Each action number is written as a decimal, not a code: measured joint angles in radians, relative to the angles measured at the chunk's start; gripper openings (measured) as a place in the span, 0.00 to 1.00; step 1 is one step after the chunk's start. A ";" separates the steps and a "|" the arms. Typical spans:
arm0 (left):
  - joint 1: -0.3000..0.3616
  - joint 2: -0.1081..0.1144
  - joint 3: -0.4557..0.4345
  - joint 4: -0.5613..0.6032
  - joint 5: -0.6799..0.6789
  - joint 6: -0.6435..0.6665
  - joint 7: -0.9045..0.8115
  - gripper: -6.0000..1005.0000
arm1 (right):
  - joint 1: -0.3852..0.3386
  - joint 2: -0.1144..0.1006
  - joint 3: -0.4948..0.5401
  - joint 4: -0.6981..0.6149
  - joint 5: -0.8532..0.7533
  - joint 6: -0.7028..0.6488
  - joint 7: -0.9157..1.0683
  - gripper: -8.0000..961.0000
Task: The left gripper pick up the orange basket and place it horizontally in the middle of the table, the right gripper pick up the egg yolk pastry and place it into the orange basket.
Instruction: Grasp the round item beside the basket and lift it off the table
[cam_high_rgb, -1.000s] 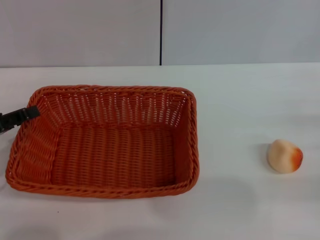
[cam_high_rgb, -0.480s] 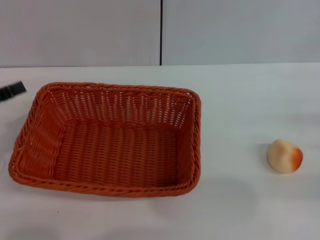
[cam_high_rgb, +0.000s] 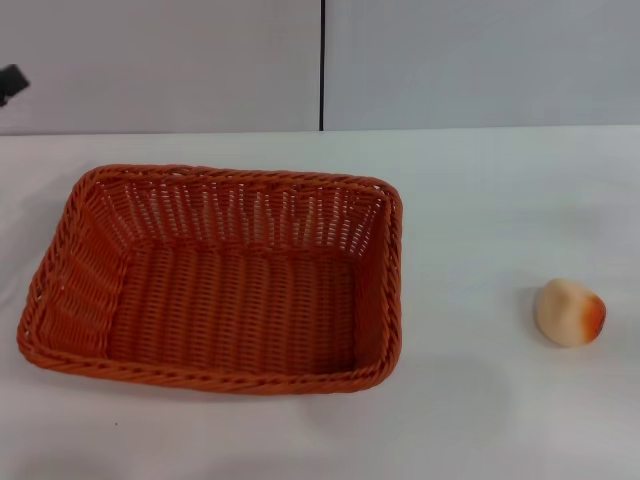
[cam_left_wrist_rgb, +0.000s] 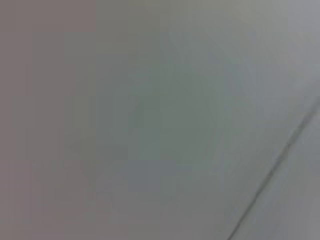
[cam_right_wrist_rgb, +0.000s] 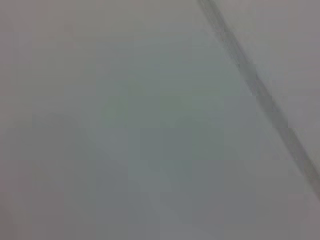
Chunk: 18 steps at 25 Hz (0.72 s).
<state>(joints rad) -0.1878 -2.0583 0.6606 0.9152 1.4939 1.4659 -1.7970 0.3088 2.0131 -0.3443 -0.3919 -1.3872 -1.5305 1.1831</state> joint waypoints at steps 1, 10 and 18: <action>-0.011 0.000 0.000 -0.024 -0.029 0.018 0.054 0.55 | 0.003 -0.023 -0.036 -0.051 -0.055 -0.025 0.114 0.60; -0.119 -0.005 0.006 -0.321 -0.240 0.234 0.593 0.55 | 0.170 -0.137 -0.080 -0.380 -0.632 -0.251 0.736 0.60; -0.172 -0.007 0.005 -0.449 -0.258 0.284 0.743 0.55 | 0.367 -0.153 -0.192 -0.435 -1.101 -0.318 0.848 0.60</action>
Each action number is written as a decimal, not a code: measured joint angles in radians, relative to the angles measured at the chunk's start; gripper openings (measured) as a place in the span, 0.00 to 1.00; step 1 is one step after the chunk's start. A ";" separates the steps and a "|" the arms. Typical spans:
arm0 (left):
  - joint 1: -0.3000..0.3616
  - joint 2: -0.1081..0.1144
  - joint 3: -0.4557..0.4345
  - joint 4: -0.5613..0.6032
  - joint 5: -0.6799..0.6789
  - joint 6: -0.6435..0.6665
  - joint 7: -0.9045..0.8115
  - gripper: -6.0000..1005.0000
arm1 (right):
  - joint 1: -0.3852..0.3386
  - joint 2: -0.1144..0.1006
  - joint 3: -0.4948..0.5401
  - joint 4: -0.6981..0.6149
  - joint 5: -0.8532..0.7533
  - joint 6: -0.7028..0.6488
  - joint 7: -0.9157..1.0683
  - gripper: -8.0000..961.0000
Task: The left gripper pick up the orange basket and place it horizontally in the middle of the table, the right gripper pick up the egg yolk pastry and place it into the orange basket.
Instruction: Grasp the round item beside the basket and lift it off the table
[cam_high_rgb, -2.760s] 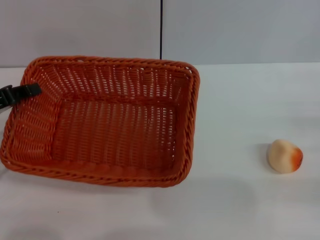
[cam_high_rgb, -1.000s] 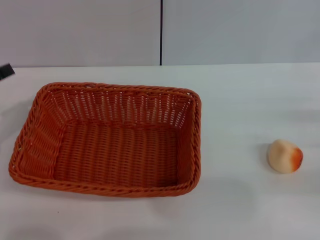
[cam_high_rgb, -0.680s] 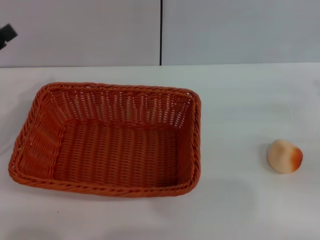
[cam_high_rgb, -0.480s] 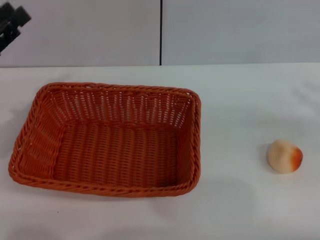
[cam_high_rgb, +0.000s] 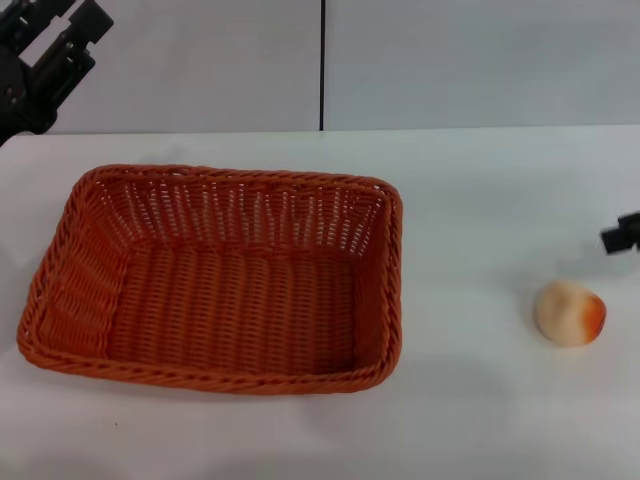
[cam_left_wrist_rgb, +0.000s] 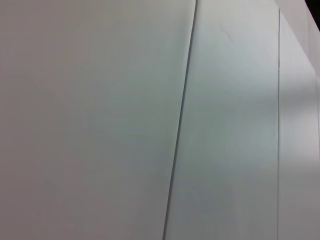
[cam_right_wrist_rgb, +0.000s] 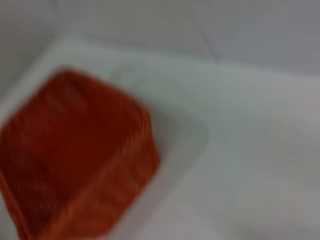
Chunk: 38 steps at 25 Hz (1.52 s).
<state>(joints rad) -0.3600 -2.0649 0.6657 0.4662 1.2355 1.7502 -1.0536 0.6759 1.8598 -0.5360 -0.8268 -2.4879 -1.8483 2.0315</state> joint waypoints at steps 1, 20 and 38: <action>-0.002 0.000 0.000 -0.006 0.001 0.000 0.003 0.55 | 0.006 0.007 -0.028 -0.009 -0.013 0.001 0.002 0.60; -0.023 -0.001 0.000 -0.079 0.000 0.003 0.017 0.55 | 0.092 0.120 -0.258 -0.029 -0.240 0.096 0.013 0.59; -0.036 0.001 -0.001 -0.116 -0.001 -0.001 0.016 0.55 | 0.102 0.152 -0.293 -0.043 -0.317 0.139 0.023 0.58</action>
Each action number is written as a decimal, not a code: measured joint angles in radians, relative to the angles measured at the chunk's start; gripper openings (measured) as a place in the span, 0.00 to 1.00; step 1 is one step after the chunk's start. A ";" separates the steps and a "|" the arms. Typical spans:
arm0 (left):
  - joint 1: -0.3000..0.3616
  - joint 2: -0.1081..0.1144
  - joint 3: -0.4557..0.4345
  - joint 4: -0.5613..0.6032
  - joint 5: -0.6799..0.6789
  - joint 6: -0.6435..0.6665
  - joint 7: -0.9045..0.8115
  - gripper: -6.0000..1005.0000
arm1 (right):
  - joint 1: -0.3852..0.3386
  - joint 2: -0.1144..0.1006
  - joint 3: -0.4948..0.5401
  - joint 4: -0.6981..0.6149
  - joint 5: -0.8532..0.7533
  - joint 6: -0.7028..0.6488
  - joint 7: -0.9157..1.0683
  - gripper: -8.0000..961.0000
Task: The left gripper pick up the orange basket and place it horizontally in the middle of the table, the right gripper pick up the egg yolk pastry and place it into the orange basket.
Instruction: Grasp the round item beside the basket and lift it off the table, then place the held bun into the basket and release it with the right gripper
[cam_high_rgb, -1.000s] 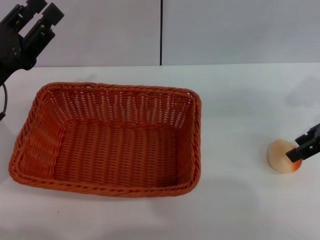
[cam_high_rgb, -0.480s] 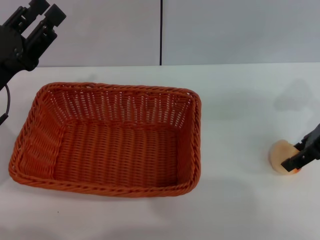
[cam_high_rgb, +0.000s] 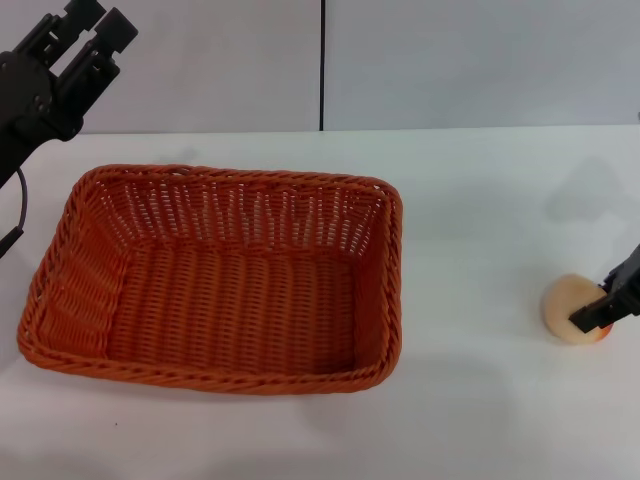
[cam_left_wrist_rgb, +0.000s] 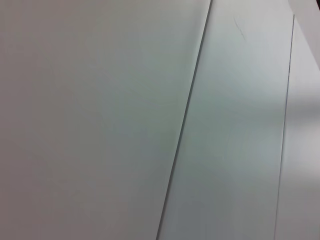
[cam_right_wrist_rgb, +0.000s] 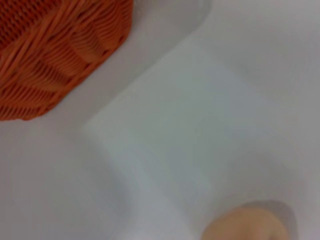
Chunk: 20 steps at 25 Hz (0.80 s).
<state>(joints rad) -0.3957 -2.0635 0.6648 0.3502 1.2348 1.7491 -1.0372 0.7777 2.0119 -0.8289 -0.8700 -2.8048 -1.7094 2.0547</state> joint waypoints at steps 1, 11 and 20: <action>0.000 0.000 0.000 0.000 0.000 0.000 0.000 0.55 | -0.001 0.000 -0.010 0.000 0.000 0.002 0.000 0.58; 0.000 -0.001 0.000 -0.001 0.000 -0.002 -0.005 0.55 | -0.021 0.008 -0.029 -0.038 0.009 0.009 0.001 0.33; 0.000 -0.001 0.001 -0.001 0.000 0.007 -0.012 0.55 | -0.095 0.025 0.022 -0.224 0.129 0.003 0.005 0.24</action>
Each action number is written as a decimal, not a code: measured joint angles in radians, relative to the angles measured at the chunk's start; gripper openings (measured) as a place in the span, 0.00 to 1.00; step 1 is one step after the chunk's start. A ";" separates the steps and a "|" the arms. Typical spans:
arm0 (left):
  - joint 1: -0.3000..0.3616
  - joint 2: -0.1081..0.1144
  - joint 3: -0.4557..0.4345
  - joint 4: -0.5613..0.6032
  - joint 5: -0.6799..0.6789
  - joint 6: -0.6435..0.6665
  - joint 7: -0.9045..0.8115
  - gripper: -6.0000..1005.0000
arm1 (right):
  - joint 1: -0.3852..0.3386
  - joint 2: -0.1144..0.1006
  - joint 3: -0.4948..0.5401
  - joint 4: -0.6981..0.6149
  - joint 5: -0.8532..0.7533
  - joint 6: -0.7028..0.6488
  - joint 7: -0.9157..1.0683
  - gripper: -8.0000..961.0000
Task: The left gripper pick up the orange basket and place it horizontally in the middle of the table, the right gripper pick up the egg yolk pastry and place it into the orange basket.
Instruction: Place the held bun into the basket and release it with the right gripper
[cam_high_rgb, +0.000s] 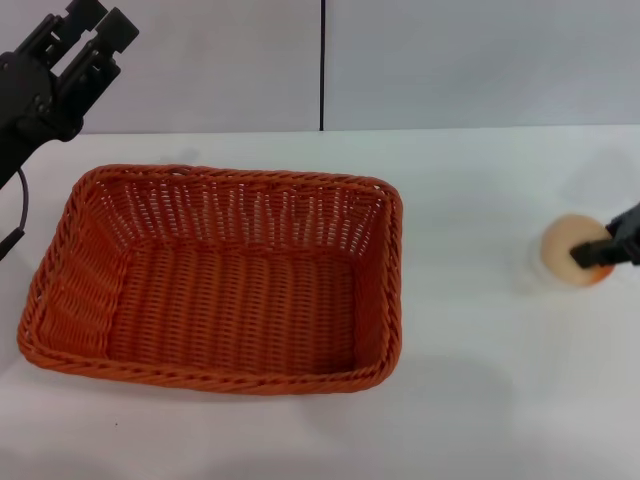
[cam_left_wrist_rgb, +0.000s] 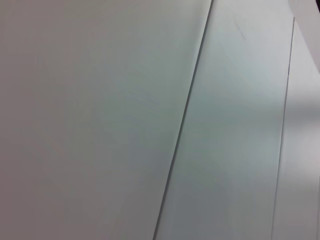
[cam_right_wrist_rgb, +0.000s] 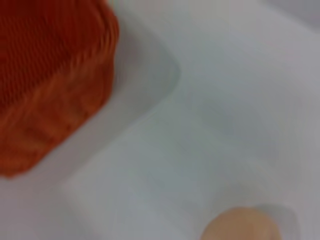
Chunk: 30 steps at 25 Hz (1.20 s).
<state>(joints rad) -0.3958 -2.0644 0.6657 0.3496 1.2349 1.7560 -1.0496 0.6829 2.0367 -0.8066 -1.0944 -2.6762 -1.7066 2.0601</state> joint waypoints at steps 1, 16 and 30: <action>0.000 0.000 0.000 0.000 0.000 0.004 -0.002 0.55 | -0.009 0.000 0.006 -0.017 0.024 0.000 0.001 0.24; 0.010 0.005 0.000 0.003 0.003 0.022 -0.013 0.55 | -0.186 0.002 0.096 -0.105 0.942 -0.027 -0.152 0.14; 0.003 0.004 0.000 0.005 0.002 0.015 -0.013 0.55 | 0.004 0.015 -0.191 0.360 1.106 0.000 -0.423 0.09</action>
<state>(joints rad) -0.3923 -2.0601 0.6657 0.3547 1.2365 1.7711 -1.0626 0.6873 2.0521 -0.9979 -0.7341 -1.5698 -1.7064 1.6376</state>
